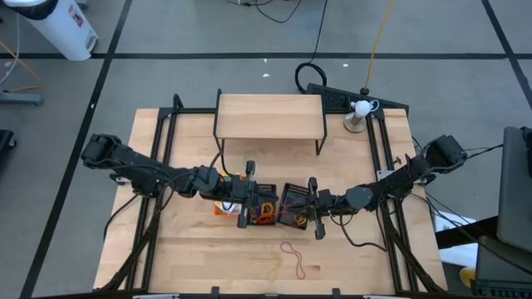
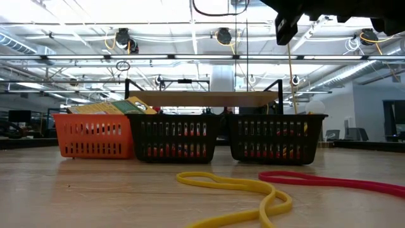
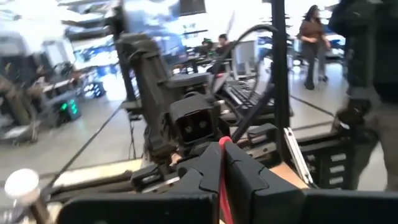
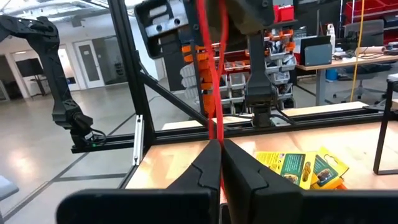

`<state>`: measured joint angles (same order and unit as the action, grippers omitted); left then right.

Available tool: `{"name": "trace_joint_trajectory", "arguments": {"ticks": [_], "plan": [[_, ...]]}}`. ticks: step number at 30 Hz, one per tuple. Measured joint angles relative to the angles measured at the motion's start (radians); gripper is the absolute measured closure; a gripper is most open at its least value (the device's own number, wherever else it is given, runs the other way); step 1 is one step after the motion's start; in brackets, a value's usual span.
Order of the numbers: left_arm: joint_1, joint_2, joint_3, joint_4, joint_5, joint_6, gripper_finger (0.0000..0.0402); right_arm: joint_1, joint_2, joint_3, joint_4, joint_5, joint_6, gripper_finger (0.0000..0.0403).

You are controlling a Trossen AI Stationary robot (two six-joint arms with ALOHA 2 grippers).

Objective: Pick & Place Office Desk Supplies
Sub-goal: Put the red rubber band into the right black bin

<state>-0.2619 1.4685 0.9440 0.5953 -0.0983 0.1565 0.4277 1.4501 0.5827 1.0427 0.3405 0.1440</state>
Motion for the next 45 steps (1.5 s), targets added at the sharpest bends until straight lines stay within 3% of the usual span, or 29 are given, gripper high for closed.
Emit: {"name": "trace_joint_trajectory", "arguments": {"ticks": [5,13,21,24,33,45], "plan": [[0.0,0.0,0.0,0.0,0.1,0.034,0.0359,0.006,0.0,0.0,0.014,0.002,0.0,0.0402],[0.007,0.0,0.0,0.0,0.098,-0.05,0.0264,0.006,-0.021,0.0,0.009,0.015,-0.012,0.0403],[0.015,-0.001,0.0,0.0,0.097,-0.084,0.0187,0.08,-0.137,0.0,-0.217,0.233,-0.026,0.0403],[0.014,-0.001,0.0,0.0,0.097,-0.079,0.0179,0.098,-0.149,0.0,-0.27,0.292,-0.015,0.0403],[0.011,-0.019,0.0,-0.011,0.097,-0.019,0.0176,0.088,-0.148,0.0,-0.398,0.291,0.097,0.0403],[-0.016,-0.024,0.0,-0.055,0.097,-0.021,0.0176,0.059,-0.089,-0.001,-0.409,0.287,0.172,0.0402]]}}
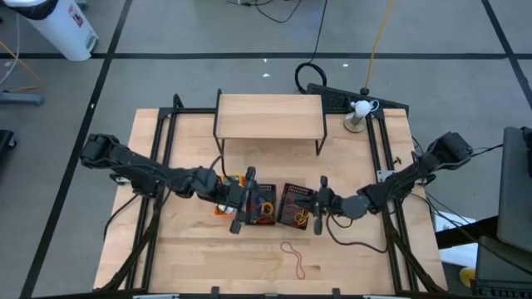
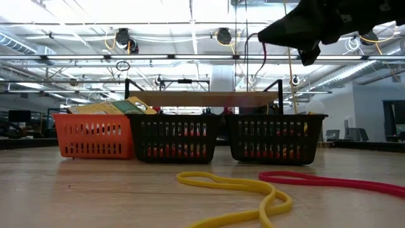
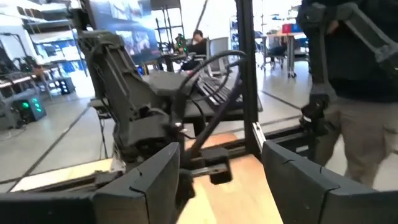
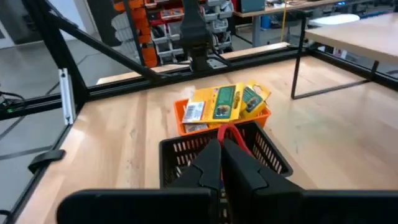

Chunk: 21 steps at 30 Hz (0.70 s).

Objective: Pick & Place Office Desk Supplies
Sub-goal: Put the red rubber band into the right black bin

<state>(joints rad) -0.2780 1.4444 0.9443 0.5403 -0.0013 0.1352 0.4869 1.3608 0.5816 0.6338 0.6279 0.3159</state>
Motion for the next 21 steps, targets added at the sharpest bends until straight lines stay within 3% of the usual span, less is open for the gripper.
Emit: {"name": "trace_joint_trajectory", "arguments": {"ticks": [21], "plan": [[-0.039,0.0,0.0,-0.068,0.0,-0.018,0.0176,-0.009,0.002,0.0,-0.067,-0.054,0.14,0.0402]]}}
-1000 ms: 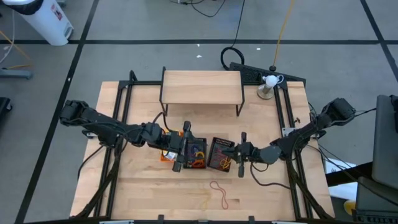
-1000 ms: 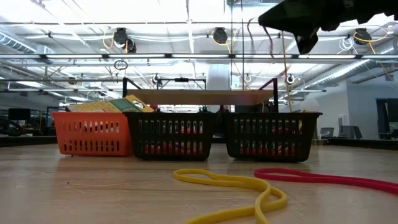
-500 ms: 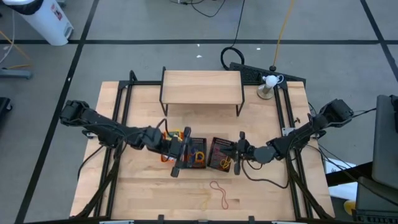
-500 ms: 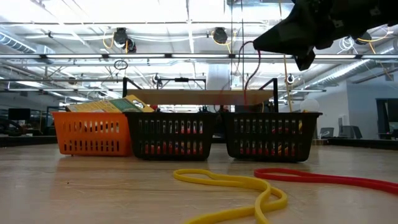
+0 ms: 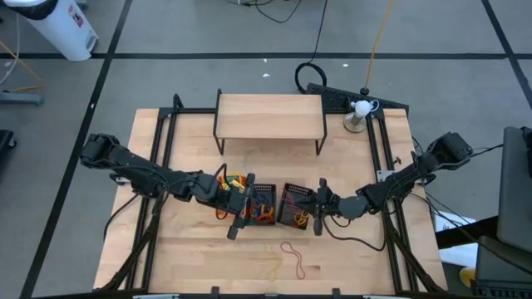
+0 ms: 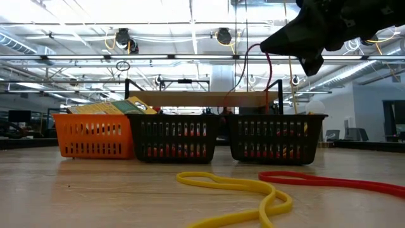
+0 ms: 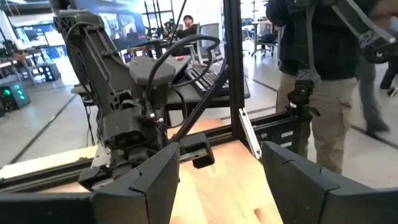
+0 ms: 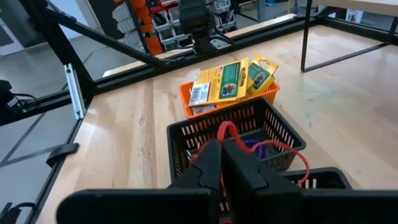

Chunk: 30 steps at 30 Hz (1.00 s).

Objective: Pick & Place Office Desk Supplies
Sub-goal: Put the red rubber band into the right black bin

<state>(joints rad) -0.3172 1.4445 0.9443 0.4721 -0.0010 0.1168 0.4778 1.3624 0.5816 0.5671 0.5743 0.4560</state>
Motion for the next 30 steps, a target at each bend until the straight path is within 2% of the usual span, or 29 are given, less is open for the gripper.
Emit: {"name": "trace_joint_trajectory", "arguments": {"ticks": [8,12,23,30], "plan": [[0.0,0.0,0.0,0.0,0.002,-0.111,0.0176,0.0,0.0,0.0,-0.013,0.0,0.015,0.0402],[-0.006,0.0,0.0,-0.003,0.002,-0.119,0.0176,-0.004,-0.003,0.0,-0.035,-0.001,0.015,0.0403],[-0.022,0.0,0.0,-0.028,0.003,-0.106,0.0176,-0.024,-0.051,0.0,-0.302,-0.008,0.169,0.0403],[-0.015,0.0,0.0,-0.03,-0.001,-0.095,0.0176,-0.049,-0.053,0.0,-0.429,-0.11,0.276,0.0403]]}}
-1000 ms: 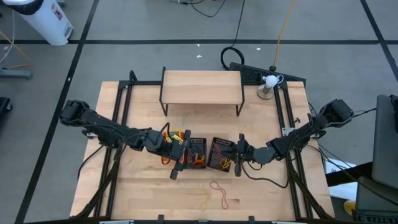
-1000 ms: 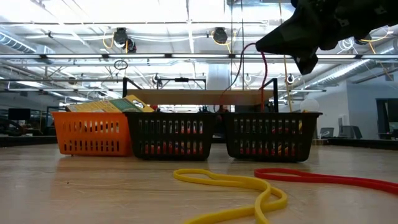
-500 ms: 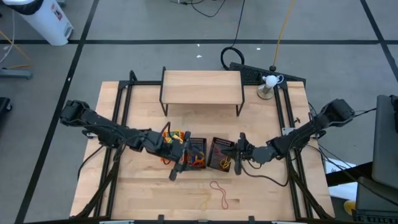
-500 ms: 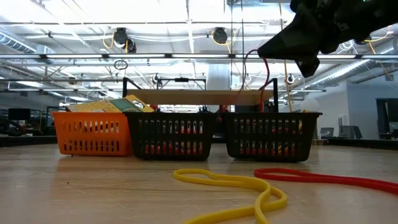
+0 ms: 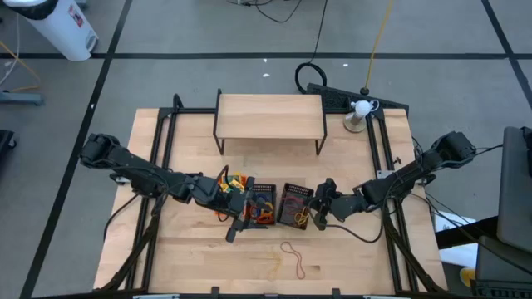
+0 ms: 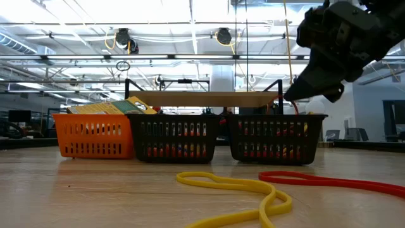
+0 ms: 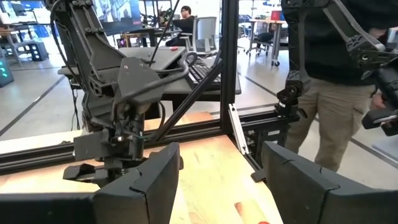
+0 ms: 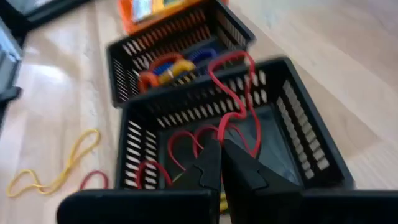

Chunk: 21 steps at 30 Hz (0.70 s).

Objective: Pick & Place Office Desk Supplies
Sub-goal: Put the red rubber band into the right black bin

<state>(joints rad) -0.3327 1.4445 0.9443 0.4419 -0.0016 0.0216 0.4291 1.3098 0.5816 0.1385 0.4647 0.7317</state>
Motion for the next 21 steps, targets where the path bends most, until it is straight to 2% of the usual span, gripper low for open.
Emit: {"name": "trace_joint_trajectory", "arguments": {"ticks": [14,17,21], "plan": [[0.019,0.0,0.0,0.003,-0.008,0.001,0.0176,-0.049,0.0,0.0,-0.206,0.002,0.171,0.0403],[0.019,0.0,0.0,0.002,-0.008,-0.002,0.0176,-0.064,0.0,0.0,-0.176,0.0,0.141,0.0403],[0.019,0.0,0.0,0.002,-0.008,-0.005,0.0176,-0.077,0.0,0.0,-0.043,-0.007,0.044,0.0403]]}}
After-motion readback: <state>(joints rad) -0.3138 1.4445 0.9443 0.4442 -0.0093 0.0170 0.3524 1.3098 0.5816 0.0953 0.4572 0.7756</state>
